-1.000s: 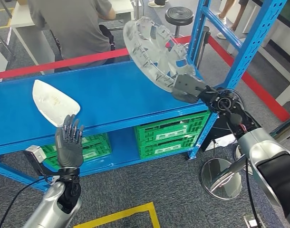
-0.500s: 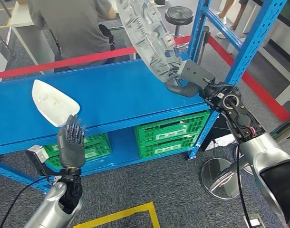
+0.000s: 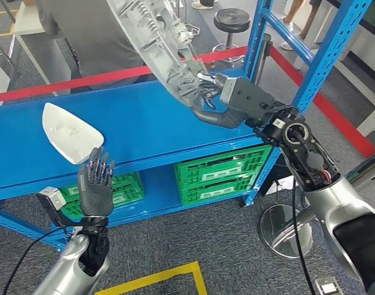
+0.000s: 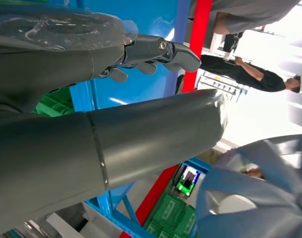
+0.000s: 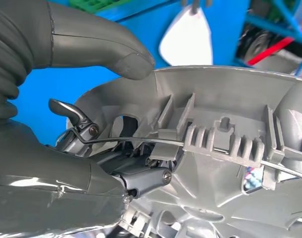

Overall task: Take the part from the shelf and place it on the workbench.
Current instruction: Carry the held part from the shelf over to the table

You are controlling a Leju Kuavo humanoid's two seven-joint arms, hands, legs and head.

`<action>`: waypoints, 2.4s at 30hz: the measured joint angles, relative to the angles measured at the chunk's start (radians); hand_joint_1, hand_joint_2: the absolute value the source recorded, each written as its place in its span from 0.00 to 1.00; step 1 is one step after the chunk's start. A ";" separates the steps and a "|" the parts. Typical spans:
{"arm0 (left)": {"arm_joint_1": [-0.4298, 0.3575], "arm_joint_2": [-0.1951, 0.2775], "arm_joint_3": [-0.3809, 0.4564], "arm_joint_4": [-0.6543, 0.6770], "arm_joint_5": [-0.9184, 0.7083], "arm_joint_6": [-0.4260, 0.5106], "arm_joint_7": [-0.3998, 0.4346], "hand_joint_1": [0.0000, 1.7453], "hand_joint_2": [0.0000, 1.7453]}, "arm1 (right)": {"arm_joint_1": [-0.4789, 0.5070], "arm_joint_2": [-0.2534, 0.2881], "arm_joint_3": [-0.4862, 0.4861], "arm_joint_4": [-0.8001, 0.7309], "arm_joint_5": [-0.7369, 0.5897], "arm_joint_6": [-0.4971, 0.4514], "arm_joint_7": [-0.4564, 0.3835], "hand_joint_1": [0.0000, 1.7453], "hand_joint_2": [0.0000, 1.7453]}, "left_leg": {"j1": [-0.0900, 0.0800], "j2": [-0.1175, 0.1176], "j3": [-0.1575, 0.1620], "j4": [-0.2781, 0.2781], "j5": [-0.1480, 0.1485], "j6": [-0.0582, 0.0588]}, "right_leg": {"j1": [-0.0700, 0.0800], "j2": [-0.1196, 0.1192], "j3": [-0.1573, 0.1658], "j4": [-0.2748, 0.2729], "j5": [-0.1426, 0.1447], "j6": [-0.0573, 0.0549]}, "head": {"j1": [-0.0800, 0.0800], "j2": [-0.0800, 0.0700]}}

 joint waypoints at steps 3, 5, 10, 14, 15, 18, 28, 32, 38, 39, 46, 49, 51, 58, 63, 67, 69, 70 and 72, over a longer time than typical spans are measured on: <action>0.000 0.000 0.000 0.000 0.000 0.001 -0.002 0.00 0.00 | 0.000 0.011 0.009 -0.045 -0.010 -0.001 0.005 1.00 1.00 | 0.000 0.000 0.000 0.000 0.000 0.000 | 0.000 0.000 0.000 0.000 0.000 0.000 | 0.000 0.000; 0.000 0.000 0.000 0.000 0.000 0.002 -0.002 0.00 0.00 | 0.000 0.015 0.015 -0.073 -0.014 -0.003 0.008 1.00 1.00 | 0.000 0.000 0.000 0.000 0.000 0.000 | 0.000 0.000 0.000 0.000 0.000 0.000 | 0.000 0.000; 0.000 0.000 0.000 0.000 -0.001 0.009 -0.005 0.00 0.50 | 0.005 0.020 0.024 -0.136 -0.025 -0.020 0.022 1.00 1.00 | 0.000 0.000 0.000 0.000 0.000 0.000 | 0.000 0.000 0.000 0.000 0.000 0.000 | 0.000 0.000; 0.000 0.000 0.000 0.000 -0.003 0.023 -0.005 0.00 1.00 | 0.016 0.023 0.024 -0.181 -0.019 -0.052 0.038 1.00 1.00 | 0.000 0.000 0.000 0.000 0.000 0.000 | 0.000 0.000 0.000 0.000 0.000 0.000 | 0.000 0.000; 0.001 0.000 0.000 0.000 -0.005 0.027 -0.005 0.00 1.00 | 0.019 0.023 0.024 -0.192 -0.014 -0.060 0.042 1.00 1.00 | 0.000 0.000 0.000 0.000 0.000 0.000 | 0.000 0.000 0.000 0.000 0.000 0.000 | 0.000 0.000; 0.003 0.001 0.000 -0.002 -0.013 0.040 -0.002 0.00 1.00 | 0.032 0.023 0.025 -0.219 0.000 -0.079 0.049 1.00 1.00 | 0.000 0.000 0.000 0.000 0.000 0.000 | 0.000 0.000 0.000 0.000 0.000 0.000 | 0.000 0.000; 0.019 0.009 0.000 -0.015 -0.054 0.047 -0.023 0.00 1.00 | 0.076 0.023 0.025 -0.276 0.030 -0.120 0.059 1.00 1.00 | 0.000 0.000 0.000 0.000 0.000 0.000 | 0.000 0.000 0.000 0.000 0.000 0.000 | 0.000 0.000; 0.019 0.010 0.000 -0.015 -0.064 0.042 -0.025 0.00 1.00 | 0.091 0.023 0.025 -0.286 0.033 -0.129 0.058 1.00 1.00 | 0.000 0.000 0.000 0.000 0.000 0.000 | 0.000 0.000 0.000 0.000 0.000 0.000 | 0.000 0.000; 0.019 0.010 0.000 -0.015 -0.048 0.027 -0.030 0.00 1.00 | 0.119 0.023 0.025 -0.291 0.036 -0.137 0.058 1.00 1.00 | 0.000 0.000 0.000 0.000 0.000 0.000 | 0.000 0.000 0.000 0.000 0.000 0.000 | 0.000 0.000; 0.019 0.010 0.000 -0.015 -0.048 0.027 -0.030 0.00 1.00 | 0.122 0.023 0.025 -0.291 0.037 -0.138 0.058 1.00 1.00 | 0.000 0.000 0.000 0.000 0.000 0.000 | 0.000 0.000 0.000 0.000 0.000 0.000 | 0.000 0.000; 0.019 0.010 0.000 -0.015 -0.045 0.022 -0.030 0.00 1.00 | 0.135 0.023 0.024 -0.299 0.029 -0.156 0.063 1.00 1.00 | 0.000 0.000 0.000 0.000 0.000 0.000 | 0.000 0.000 0.000 0.000 0.000 0.000 | 0.000 0.000; 0.019 0.010 0.000 -0.015 -0.045 0.022 -0.030 0.00 1.00 | 0.138 0.023 0.023 -0.301 0.027 -0.157 0.064 1.00 1.00 | 0.000 0.000 0.000 0.000 0.000 0.000 | 0.000 0.000 0.000 0.000 0.000 0.000 | 0.000 0.000; 0.019 0.010 0.000 -0.015 -0.045 0.022 -0.030 0.00 1.00 | 0.141 0.023 0.023 -0.303 0.026 -0.157 0.065 1.00 1.00 | 0.000 0.000 0.001 0.000 0.000 0.000 | 0.000 0.000 0.000 0.000 0.000 0.000 | 0.000 0.000; 0.018 0.010 0.000 -0.015 -0.042 0.020 -0.030 0.00 1.00 | 0.145 0.023 0.022 -0.308 0.023 -0.170 0.066 1.00 1.00 | 0.000 0.000 0.001 0.000 0.000 0.000 | 0.000 0.000 0.000 0.000 0.000 0.000 | 0.000 0.000; 0.018 0.010 0.000 -0.015 -0.036 0.020 -0.030 0.00 1.00 | 0.151 0.023 0.019 -0.311 0.006 -0.184 0.072 1.00 1.00 | 0.000 0.000 0.001 0.000 0.000 0.000 | 0.000 0.000 0.000 0.000 0.000 0.000 | 0.000 0.000; 0.017 0.009 0.000 -0.015 -0.033 0.019 -0.030 0.00 1.00 | 0.154 0.023 0.015 -0.311 -0.008 -0.188 0.072 1.00 1.00 | 0.000 0.000 0.001 0.000 0.000 0.000 | 0.000 0.000 0.000 0.000 0.000 0.000 | 0.000 0.000; 0.016 0.009 0.000 -0.015 -0.031 0.019 -0.030 0.00 1.00 | 0.155 0.023 0.014 -0.311 -0.011 -0.190 0.073 1.00 1.00 | 0.000 0.000 0.001 0.000 0.000 0.000 | 0.000 0.000 0.000 0.000 0.000 0.000 | 0.000 0.000; 0.015 0.009 0.000 -0.015 -0.031 0.019 -0.030 0.00 1.00 | 0.155 0.023 0.014 -0.311 -0.012 -0.190 0.074 1.00 1.00 | 0.000 0.000 0.001 0.000 0.000 0.000 | 0.000 0.000 0.000 0.000 0.000 0.000 | 0.000 0.000; 0.014 0.009 0.000 -0.015 -0.031 0.018 -0.029 0.00 1.00 | 0.155 0.023 0.013 -0.311 -0.014 -0.190 0.075 1.00 1.00 | 0.000 0.000 0.001 0.000 0.000 0.000 | 0.000 0.000 0.000 0.000 0.000 0.000 | 0.000 0.000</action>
